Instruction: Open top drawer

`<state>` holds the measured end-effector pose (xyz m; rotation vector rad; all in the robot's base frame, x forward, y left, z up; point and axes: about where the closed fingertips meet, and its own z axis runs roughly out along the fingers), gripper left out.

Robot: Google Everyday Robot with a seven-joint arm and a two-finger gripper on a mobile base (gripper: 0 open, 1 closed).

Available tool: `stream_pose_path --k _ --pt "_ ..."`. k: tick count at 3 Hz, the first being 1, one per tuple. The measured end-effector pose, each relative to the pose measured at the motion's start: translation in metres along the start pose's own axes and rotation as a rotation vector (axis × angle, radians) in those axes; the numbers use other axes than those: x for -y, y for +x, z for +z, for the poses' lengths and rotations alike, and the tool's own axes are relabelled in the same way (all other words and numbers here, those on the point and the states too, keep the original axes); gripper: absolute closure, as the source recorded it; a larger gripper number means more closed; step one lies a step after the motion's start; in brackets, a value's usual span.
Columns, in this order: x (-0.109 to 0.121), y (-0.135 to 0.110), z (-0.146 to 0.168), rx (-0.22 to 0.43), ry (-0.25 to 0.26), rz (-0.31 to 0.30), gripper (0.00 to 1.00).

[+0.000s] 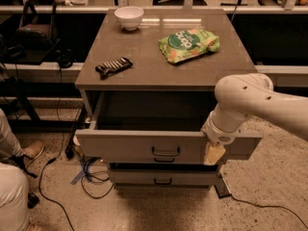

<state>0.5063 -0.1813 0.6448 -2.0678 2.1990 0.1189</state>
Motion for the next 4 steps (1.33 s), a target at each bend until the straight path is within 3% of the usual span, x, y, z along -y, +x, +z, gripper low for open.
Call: stream_pose_path --k 2,3,4 --pt "-0.008 0.001 -0.001 0.000 0.001 0.007 0.87" --pt "-0.008 0.001 -0.001 0.000 0.001 0.007 1.00" --pt "-0.039 0.012 0.000 0.030 0.020 0.058 1.00"
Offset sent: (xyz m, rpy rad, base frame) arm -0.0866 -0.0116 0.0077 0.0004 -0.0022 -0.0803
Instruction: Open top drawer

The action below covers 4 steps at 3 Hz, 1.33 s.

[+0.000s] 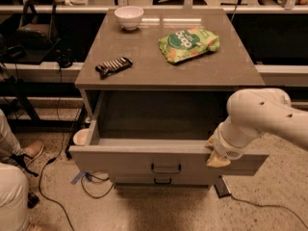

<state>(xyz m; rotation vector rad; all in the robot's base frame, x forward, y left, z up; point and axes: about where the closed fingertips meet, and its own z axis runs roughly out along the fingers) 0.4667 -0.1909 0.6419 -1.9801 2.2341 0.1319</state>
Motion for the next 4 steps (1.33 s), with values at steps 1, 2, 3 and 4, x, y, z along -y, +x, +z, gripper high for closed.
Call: stream_pose_path --k 1,2,3,4 --pt "0.0000 0.0000 0.0000 0.000 0.000 0.000 0.84" --pt "-0.0006 0.0000 0.0004 -0.001 -0.001 -0.001 0.61" --pt "-0.0012 0.0000 0.0007 -0.001 -0.002 -0.001 0.37" --pt "-0.0019 0.0000 0.0010 -0.002 -0.003 -0.002 0.14"
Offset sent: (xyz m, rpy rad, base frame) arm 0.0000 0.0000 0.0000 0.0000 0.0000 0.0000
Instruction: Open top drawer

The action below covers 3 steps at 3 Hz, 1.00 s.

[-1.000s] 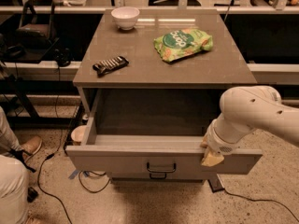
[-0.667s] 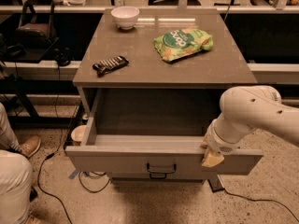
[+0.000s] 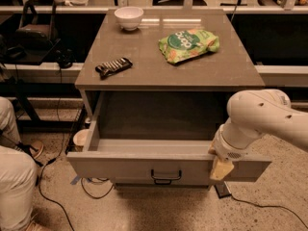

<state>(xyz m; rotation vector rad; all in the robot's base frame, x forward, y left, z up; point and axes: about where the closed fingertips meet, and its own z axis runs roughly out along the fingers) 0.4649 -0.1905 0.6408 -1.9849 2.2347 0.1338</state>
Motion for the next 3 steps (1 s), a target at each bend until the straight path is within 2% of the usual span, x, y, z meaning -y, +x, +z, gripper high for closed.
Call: stream_pose_path --k 1,3 --pt "-0.0001 0.0000 0.0001 0.000 0.000 0.000 0.00" --pt "-0.0001 0.0000 0.0001 0.000 0.000 0.000 0.00"
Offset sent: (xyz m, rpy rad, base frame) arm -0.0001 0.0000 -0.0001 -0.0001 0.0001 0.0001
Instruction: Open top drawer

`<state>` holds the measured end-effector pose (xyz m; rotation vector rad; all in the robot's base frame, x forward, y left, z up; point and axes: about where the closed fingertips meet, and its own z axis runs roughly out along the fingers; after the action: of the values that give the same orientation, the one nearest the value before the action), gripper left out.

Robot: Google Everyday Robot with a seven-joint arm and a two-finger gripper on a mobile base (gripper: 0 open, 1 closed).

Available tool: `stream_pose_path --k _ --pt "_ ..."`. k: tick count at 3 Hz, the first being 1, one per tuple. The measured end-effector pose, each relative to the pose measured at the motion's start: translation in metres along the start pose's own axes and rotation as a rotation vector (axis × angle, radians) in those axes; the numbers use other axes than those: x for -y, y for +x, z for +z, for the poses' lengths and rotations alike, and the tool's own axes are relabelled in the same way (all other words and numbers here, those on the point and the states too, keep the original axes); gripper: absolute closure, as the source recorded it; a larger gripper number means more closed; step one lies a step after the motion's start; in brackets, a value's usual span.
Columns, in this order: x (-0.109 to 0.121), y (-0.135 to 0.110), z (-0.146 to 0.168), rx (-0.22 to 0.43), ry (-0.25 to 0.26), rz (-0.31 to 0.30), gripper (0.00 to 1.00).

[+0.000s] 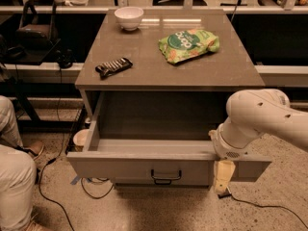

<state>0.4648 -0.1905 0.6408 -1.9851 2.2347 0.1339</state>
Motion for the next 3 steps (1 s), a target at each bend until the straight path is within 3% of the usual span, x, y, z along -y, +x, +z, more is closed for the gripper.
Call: stream_pose_path --k 3 --pt "0.0000 0.0000 0.0000 0.000 0.000 0.000 0.00"
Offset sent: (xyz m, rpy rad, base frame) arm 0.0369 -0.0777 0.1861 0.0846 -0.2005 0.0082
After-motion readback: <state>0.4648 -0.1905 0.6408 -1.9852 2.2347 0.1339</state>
